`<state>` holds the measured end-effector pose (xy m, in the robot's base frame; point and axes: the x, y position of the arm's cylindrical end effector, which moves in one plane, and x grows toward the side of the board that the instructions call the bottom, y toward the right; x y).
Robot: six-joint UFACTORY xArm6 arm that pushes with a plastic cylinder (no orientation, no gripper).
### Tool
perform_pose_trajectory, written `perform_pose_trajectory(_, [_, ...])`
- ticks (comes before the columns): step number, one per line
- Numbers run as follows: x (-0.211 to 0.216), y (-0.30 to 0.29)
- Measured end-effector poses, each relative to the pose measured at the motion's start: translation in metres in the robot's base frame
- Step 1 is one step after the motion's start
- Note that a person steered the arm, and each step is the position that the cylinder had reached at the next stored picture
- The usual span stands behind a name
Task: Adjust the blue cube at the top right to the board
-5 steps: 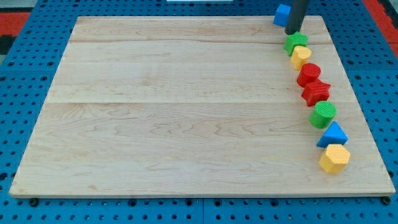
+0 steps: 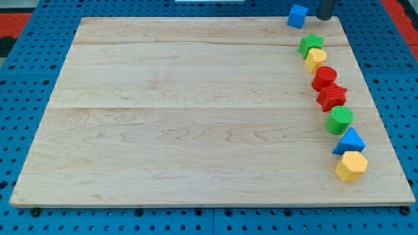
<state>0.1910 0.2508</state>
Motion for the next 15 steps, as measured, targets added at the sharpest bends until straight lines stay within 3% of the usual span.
perform_pose_trajectory(2, [0.0,-0.039])
perform_pose_trajectory(7, [0.006,-0.051])
perform_pose_trajectory(8, [0.046,-0.055])
perform_pose_trajectory(9, [0.064,-0.121])
perform_pose_trajectory(10, [0.054,-0.209])
perform_pose_trajectory(11, [0.002,-0.237])
perform_pose_trajectory(15, [0.001,-0.112])
